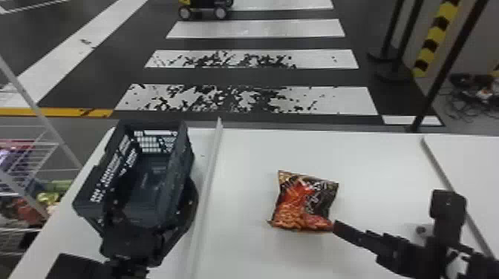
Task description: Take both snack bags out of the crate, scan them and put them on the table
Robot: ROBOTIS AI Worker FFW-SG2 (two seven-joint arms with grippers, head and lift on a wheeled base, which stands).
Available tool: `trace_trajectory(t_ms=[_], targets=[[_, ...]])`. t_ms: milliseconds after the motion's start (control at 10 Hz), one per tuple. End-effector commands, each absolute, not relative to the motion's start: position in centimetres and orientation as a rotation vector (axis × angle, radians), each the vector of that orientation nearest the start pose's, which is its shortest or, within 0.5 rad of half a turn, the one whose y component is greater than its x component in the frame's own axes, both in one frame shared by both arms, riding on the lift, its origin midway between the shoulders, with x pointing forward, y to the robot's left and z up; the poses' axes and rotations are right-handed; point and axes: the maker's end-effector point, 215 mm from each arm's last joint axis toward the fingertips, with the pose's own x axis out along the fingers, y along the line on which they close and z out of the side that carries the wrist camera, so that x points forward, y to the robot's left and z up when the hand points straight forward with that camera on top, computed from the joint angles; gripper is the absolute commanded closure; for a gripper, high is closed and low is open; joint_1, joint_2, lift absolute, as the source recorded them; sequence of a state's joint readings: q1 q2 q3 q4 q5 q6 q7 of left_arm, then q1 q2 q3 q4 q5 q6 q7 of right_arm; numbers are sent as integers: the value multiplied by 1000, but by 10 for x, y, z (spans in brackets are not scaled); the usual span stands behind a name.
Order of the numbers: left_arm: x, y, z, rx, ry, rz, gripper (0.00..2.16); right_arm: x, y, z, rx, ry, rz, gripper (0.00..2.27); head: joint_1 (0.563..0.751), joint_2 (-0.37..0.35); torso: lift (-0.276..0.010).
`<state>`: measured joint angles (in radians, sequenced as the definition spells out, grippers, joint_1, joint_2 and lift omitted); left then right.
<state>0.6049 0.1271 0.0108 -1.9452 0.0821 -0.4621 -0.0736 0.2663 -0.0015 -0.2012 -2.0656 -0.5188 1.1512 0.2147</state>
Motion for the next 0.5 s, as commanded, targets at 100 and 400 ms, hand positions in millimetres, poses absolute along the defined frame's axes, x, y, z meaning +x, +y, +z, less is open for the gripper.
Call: trace_trajectory(t_ms=[100,400], targets=[[391,232,-301,31,-221,-119,83,407,-146,-470,564,831,362,184,695,112,-91],[391,233,-306,28,-209,-117,83,412,-136,-489,611,891,381,184,695,124,-91]])
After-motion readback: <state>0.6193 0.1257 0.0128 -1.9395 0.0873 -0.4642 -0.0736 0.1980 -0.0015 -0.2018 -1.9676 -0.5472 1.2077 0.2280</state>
